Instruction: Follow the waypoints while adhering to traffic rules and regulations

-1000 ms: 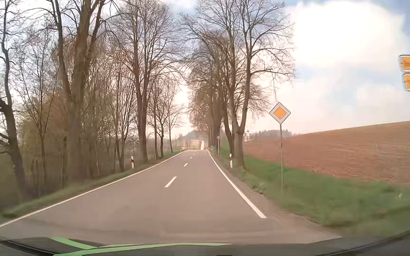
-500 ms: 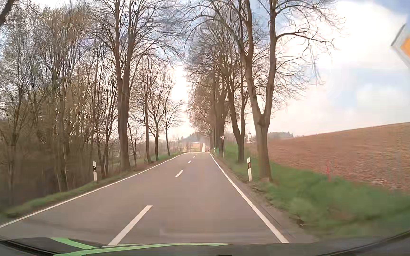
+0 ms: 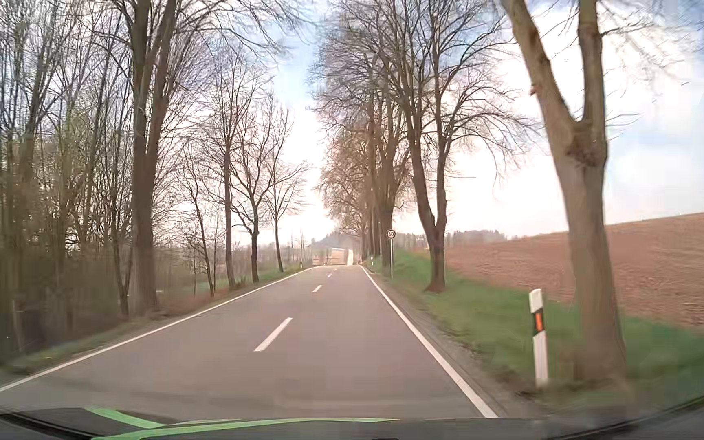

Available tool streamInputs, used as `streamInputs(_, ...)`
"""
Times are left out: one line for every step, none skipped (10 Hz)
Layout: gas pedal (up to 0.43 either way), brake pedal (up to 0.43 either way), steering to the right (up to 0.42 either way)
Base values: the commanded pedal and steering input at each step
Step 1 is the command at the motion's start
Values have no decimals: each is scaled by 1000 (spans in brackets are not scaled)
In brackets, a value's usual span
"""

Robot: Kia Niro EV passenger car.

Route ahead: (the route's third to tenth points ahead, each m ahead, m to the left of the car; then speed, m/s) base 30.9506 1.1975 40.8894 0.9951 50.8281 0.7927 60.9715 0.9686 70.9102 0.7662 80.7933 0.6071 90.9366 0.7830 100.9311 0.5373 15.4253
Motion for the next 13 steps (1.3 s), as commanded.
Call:
streamInputs(150, 0, -1)
streamInputs(150, 0, -2)
streamInputs(150, 0, -1)
streamInputs(150, 0, -2)
streamInputs(150, 0, -2)
streamInputs(150, 0, -2)
streamInputs(150, 0, -2)
streamInputs(150, 0, -2)
streamInputs(150, 0, -2)
streamInputs(150, 0, -2)
streamInputs(150, 0, -2)
streamInputs(150, 0, -2)
streamInputs(150, 0, -1)
